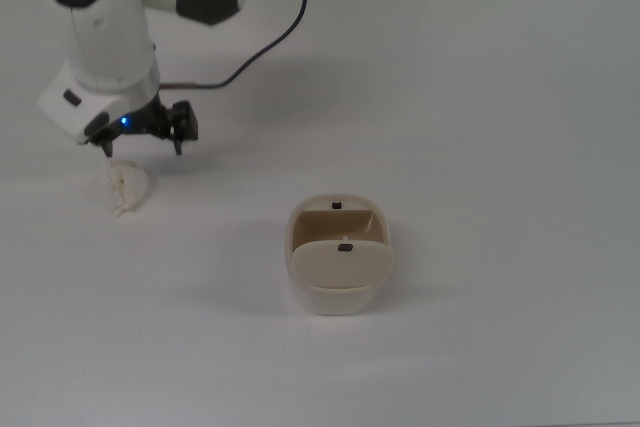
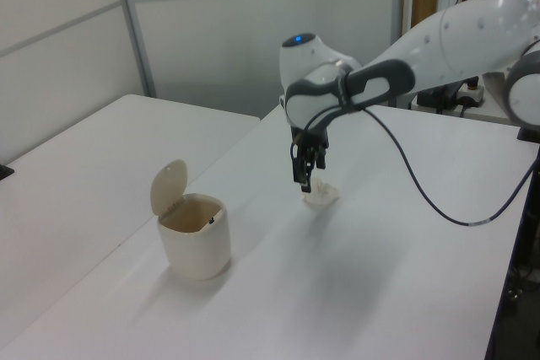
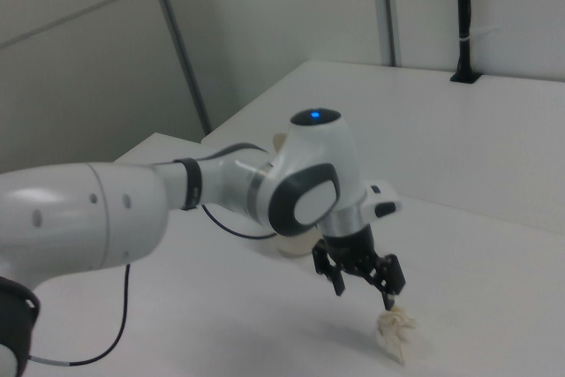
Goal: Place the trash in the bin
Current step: 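Lower the gripper onto the crumpled white paper and close it, then lift the paper and carry it over the open cream bin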
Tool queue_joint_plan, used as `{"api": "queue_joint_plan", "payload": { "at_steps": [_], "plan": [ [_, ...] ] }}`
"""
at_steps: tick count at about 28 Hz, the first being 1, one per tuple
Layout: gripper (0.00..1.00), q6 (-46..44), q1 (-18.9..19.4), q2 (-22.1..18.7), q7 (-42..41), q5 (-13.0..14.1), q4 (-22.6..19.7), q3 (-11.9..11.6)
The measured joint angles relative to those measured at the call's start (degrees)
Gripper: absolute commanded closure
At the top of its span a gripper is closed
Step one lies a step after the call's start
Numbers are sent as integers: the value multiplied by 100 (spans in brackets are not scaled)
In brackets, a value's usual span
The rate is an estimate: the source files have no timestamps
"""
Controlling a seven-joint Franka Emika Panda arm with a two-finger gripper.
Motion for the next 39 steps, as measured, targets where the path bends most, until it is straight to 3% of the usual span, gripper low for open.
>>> {"api": "queue_joint_plan", "payload": {
  "at_steps": [2,4,5,6,10,21,27,31,39],
  "plan": [
    [5,234,-46,209,0,-28,0,-1],
    [18,412,-66,352,0,-83,2,-1],
    [29,498,-76,414,0,-122,3,0],
    [62,578,-86,471,0,-158,3,0],
    [98,849,-151,651,0,-262,8,-1],
    [100,981,-255,687,0,-269,92,8],
    [100,982,-195,478,148,-224,211,118],
    [100,982,-84,222,529,-205,293,346],
    [100,982,61,-45,868,163,544,968]
  ]
}}
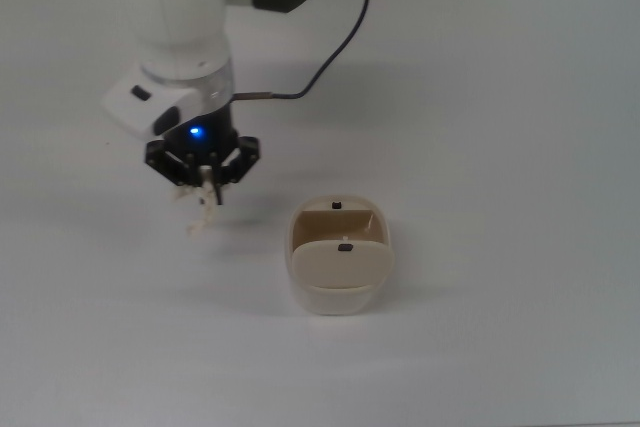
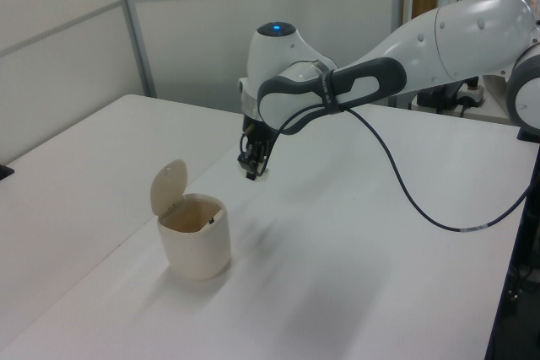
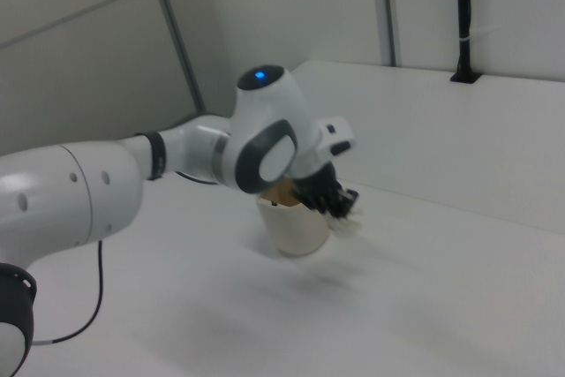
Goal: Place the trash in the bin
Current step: 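Lift the paper and carry it over the open cream bin, then lower the paper into the bin and open the gripper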
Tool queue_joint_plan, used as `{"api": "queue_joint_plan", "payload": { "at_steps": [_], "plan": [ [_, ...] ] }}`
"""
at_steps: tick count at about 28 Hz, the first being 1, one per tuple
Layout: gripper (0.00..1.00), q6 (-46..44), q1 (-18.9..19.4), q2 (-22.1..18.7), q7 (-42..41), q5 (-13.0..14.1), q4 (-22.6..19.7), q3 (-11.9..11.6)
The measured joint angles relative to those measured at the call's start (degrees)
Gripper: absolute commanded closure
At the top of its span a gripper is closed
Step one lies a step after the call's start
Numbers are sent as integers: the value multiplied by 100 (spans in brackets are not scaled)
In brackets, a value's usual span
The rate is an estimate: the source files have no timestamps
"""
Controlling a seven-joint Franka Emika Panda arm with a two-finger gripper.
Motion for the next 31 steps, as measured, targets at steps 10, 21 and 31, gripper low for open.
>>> {"api": "queue_joint_plan", "payload": {
  "at_steps": [10,21,31],
  "plan": [
    [74,310,45,-1,26,41,176,693],
    [0,1085,419,255,29,41,163,758],
    [0,1077,433,212,299,41,206,732]
  ]
}}
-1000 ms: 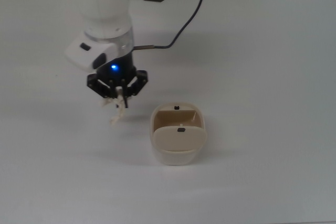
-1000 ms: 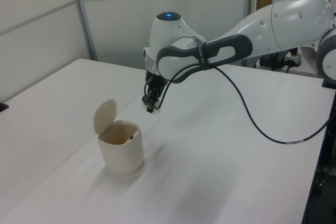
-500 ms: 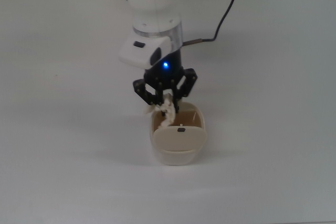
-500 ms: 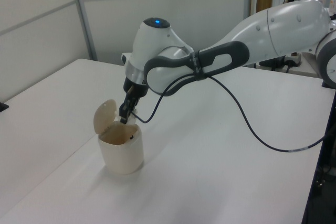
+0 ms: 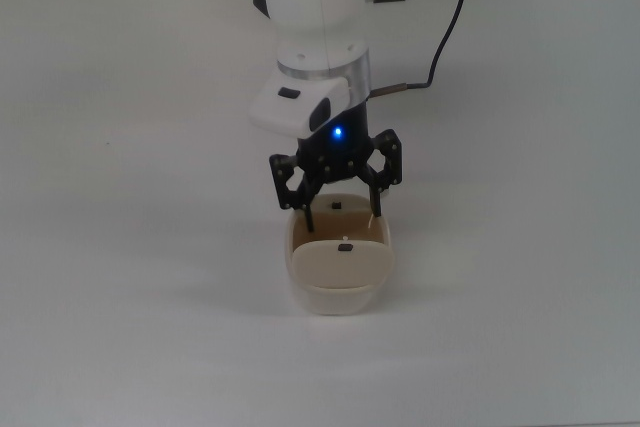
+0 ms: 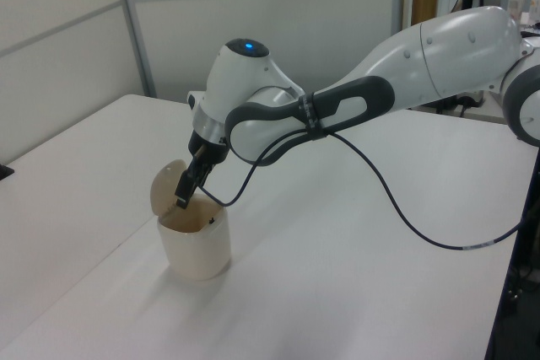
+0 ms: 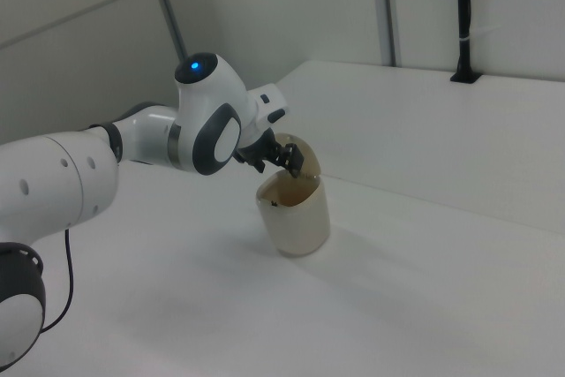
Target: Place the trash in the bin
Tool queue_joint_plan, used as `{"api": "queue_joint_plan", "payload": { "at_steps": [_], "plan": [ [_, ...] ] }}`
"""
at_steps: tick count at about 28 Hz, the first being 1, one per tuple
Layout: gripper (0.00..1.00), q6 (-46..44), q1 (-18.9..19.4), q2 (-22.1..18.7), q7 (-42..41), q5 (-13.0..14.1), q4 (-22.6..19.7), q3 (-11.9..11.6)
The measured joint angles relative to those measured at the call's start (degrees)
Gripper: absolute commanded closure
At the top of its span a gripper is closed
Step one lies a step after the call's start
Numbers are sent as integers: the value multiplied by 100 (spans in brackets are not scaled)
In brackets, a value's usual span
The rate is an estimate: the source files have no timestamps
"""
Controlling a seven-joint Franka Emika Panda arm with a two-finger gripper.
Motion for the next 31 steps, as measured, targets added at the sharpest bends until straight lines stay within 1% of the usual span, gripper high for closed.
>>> {"api": "queue_joint_plan", "payload": {
  "at_steps": [3,6,12,13,17,19,23,25,27,31],
  "plan": [
    [0,-403,-3,-183,136,-1,26,-85],
    [0,-1069,-7,-435,165,-1,56,-196],
    [0,-2605,-13,-1125,194,-1,99,-468],
    [0,-2944,-13,-1287,194,0,101,-537],
    [0,-3869,-13,-1709,195,-1,104,-732],
    [0,-4292,-14,-1950,195,-1,106,-872],
    [0,-4897,-15,-2314,195,0,105,-1097],
    [0,-5089,-15,-2416,195,0,103,-1163],
    [0,-5219,-15,-2484,204,1,92,-1215],
    [0,-5230,-15,-2478,306,1,64,-1242]
  ]
}}
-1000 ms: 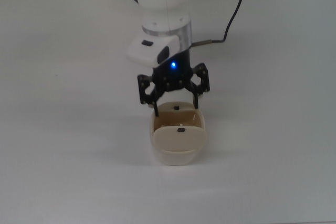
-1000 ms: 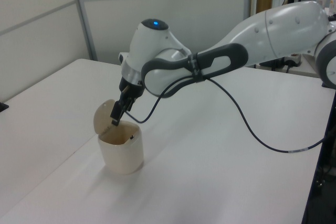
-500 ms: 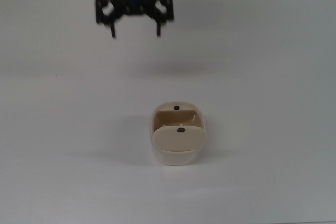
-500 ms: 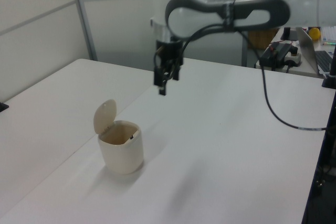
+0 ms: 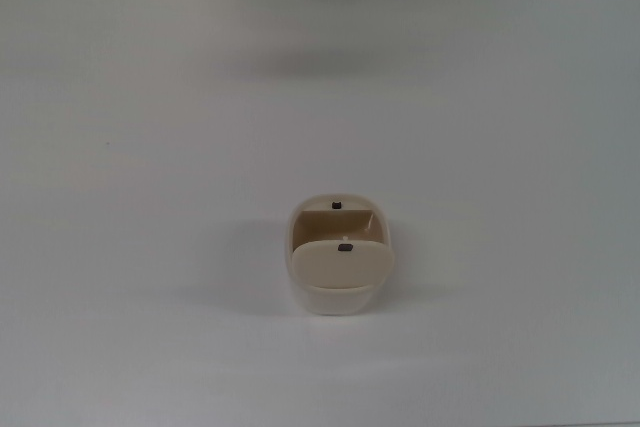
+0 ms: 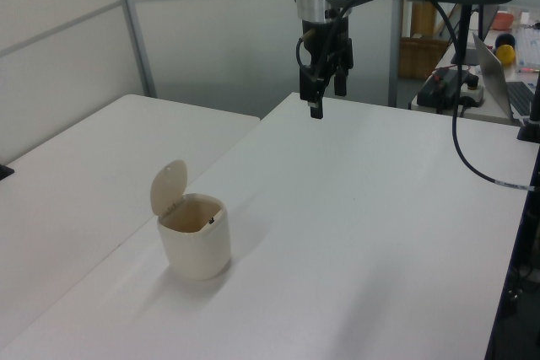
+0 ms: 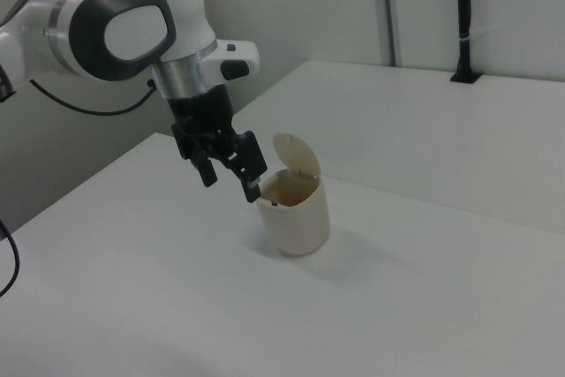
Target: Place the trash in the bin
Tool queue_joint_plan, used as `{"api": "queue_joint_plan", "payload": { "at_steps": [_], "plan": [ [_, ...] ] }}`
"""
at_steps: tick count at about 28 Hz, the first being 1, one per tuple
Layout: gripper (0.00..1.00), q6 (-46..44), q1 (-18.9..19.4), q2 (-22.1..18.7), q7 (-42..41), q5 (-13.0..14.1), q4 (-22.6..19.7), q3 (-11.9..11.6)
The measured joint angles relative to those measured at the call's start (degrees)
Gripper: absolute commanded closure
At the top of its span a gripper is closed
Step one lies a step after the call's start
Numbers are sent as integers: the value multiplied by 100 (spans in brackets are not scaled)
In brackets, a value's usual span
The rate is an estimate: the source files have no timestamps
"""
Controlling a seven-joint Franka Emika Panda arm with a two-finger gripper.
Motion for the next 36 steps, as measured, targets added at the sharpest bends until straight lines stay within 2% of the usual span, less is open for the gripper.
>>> {"api": "queue_joint_plan", "payload": {
  "at_steps": [9,18,30,36],
  "plan": [
    [0,20,34,75,55,2,-70,7],
    [0,160,301,120,187,11,-121,-32],
    [0,169,313,186,200,13,-121,-67],
    [0,169,313,182,202,121,-118,-68]
  ]
}}
